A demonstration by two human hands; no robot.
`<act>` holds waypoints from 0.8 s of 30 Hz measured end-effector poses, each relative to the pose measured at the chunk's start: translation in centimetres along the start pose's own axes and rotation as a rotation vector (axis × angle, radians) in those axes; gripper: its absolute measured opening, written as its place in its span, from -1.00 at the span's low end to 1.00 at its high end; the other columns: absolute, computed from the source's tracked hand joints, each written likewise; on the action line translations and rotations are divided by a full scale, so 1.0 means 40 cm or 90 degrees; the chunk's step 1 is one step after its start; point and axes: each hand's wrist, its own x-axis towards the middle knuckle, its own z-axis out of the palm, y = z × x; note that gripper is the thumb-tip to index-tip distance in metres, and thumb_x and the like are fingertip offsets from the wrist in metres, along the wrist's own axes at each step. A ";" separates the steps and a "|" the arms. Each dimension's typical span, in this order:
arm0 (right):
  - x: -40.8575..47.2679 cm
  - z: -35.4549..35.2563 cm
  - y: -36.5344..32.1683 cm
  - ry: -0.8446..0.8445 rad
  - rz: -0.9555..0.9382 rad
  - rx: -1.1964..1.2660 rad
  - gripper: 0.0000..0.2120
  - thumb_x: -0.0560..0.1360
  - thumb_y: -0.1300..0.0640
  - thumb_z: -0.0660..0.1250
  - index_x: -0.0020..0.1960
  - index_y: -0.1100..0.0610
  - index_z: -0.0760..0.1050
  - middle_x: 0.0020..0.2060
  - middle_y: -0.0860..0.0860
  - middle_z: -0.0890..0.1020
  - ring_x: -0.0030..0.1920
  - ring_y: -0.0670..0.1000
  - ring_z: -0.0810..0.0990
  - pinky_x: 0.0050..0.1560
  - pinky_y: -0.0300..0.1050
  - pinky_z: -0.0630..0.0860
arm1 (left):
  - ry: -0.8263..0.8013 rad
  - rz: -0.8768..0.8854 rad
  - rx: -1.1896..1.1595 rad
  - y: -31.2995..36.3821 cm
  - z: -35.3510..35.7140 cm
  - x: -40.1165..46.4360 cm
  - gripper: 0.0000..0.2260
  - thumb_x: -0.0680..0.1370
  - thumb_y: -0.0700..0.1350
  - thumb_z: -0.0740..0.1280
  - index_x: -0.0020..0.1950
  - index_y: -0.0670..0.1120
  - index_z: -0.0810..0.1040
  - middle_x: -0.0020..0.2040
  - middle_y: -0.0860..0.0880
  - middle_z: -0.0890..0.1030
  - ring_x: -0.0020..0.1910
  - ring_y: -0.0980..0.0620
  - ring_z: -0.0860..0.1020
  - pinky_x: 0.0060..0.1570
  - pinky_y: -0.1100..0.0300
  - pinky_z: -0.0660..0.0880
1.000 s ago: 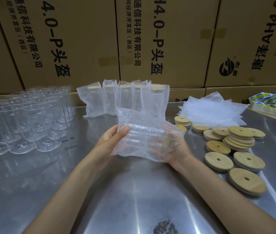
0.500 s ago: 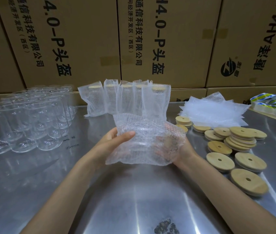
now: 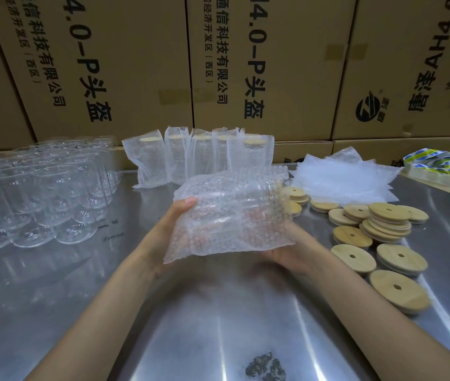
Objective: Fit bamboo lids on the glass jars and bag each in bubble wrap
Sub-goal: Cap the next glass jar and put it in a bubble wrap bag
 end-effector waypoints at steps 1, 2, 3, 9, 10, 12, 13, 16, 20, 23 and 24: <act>-0.002 0.003 -0.006 0.022 -0.015 -0.014 -0.81 0.57 0.20 0.22 0.08 0.21 0.59 0.03 0.17 0.66 -0.01 0.11 0.66 0.04 -0.02 0.58 | 0.004 0.005 -0.006 0.001 0.000 -0.001 -0.61 0.28 0.21 0.46 0.06 0.12 0.69 0.15 -0.07 0.66 0.13 -0.08 0.63 -0.06 0.06 0.61; -0.003 0.003 -0.008 0.039 -0.027 -0.022 -0.80 0.60 0.24 0.20 0.07 0.22 0.59 0.00 0.17 0.66 -0.05 0.10 0.66 0.01 -0.02 0.59 | 0.005 0.009 -0.012 0.001 0.000 -0.001 -0.61 0.29 0.20 0.45 0.06 0.11 0.69 0.15 -0.07 0.66 0.13 -0.08 0.63 -0.07 0.07 0.61; -0.003 0.001 -0.008 0.046 -0.034 -0.020 -0.79 0.60 0.26 0.19 0.06 0.23 0.60 -0.01 0.16 0.67 -0.07 0.10 0.65 0.01 -0.01 0.58 | 0.008 0.012 -0.019 0.001 -0.001 -0.002 -0.61 0.29 0.18 0.45 0.07 0.09 0.69 0.15 -0.09 0.65 0.12 -0.09 0.63 -0.08 0.07 0.61; 0.006 0.002 -0.011 0.229 -0.070 -0.036 -0.82 0.60 0.17 0.25 -0.04 0.13 0.63 -0.13 0.09 0.66 -0.22 0.00 0.62 -0.32 -0.20 0.55 | -0.029 0.040 -0.057 0.006 -0.004 -0.005 -0.45 0.19 0.21 0.56 0.12 0.03 0.68 0.17 -0.11 0.64 0.12 -0.11 0.63 -0.12 0.08 0.61; 0.010 -0.002 -0.012 0.283 -0.087 -0.075 -0.86 0.60 0.14 0.28 -0.06 0.10 0.61 -0.08 0.11 0.64 -0.20 0.02 0.59 -0.27 -0.17 0.53 | -0.029 0.048 -0.067 0.007 -0.003 -0.005 -0.44 0.18 0.22 0.56 0.12 0.04 0.68 0.17 -0.11 0.64 0.11 -0.10 0.63 -0.13 0.09 0.61; 0.015 -0.006 -0.013 0.331 -0.142 -0.119 -0.78 0.58 0.07 0.30 -0.19 0.04 0.63 -0.16 0.06 0.67 -0.20 0.03 0.60 -0.14 -0.09 0.55 | -0.016 0.051 -0.085 0.006 -0.003 -0.003 -0.42 0.16 0.21 0.57 0.13 0.04 0.67 0.17 -0.11 0.64 0.12 -0.10 0.63 -0.13 0.09 0.61; 0.016 -0.004 -0.012 0.330 -0.160 -0.116 -0.72 0.59 0.04 0.29 -0.24 0.04 0.66 -0.21 0.01 0.69 -0.18 0.03 0.63 -0.08 -0.04 0.57 | -0.010 0.051 -0.089 0.004 -0.004 -0.002 -0.44 0.18 0.20 0.56 0.13 0.04 0.67 0.17 -0.11 0.64 0.12 -0.11 0.63 -0.13 0.08 0.61; 0.018 -0.003 -0.011 0.294 -0.148 0.020 -0.65 0.63 -0.07 0.17 -0.10 0.05 0.66 -0.21 -0.03 0.72 -0.10 0.02 0.67 -0.03 -0.01 0.59 | 0.003 0.073 -0.131 0.002 0.008 0.002 -0.56 0.30 0.12 0.47 0.14 0.02 0.67 0.18 -0.12 0.64 0.12 -0.12 0.63 -0.13 0.08 0.61; 0.022 -0.002 0.007 0.169 -0.007 0.175 -0.34 0.55 -0.34 0.02 0.37 0.14 0.38 0.11 0.04 0.64 0.07 0.02 0.62 -0.01 -0.03 0.49 | 0.052 0.124 -0.270 0.008 0.038 0.011 -0.63 0.50 0.08 0.27 0.24 -0.05 0.57 0.16 -0.10 0.64 0.06 -0.04 0.65 -0.15 0.18 0.60; 0.011 0.042 0.033 0.016 0.063 0.096 -0.09 0.34 -0.44 0.07 0.51 0.10 0.18 0.31 0.03 0.52 0.25 0.01 0.51 0.16 0.03 0.42 | 0.102 0.154 -0.320 0.003 0.062 0.016 -0.64 0.58 0.05 0.17 0.27 -0.09 0.52 0.12 -0.09 0.67 0.02 -0.01 0.66 -0.15 0.21 0.60; 0.007 0.063 0.041 -0.034 0.072 0.041 -0.08 0.30 -0.42 0.11 0.52 0.05 0.16 0.34 0.00 0.48 0.28 -0.03 0.47 0.21 0.03 0.39 | 0.125 0.149 -0.304 -0.005 0.072 0.018 -0.64 0.57 0.03 0.19 0.27 -0.11 0.52 0.12 -0.11 0.66 0.04 -0.03 0.66 -0.10 0.17 0.61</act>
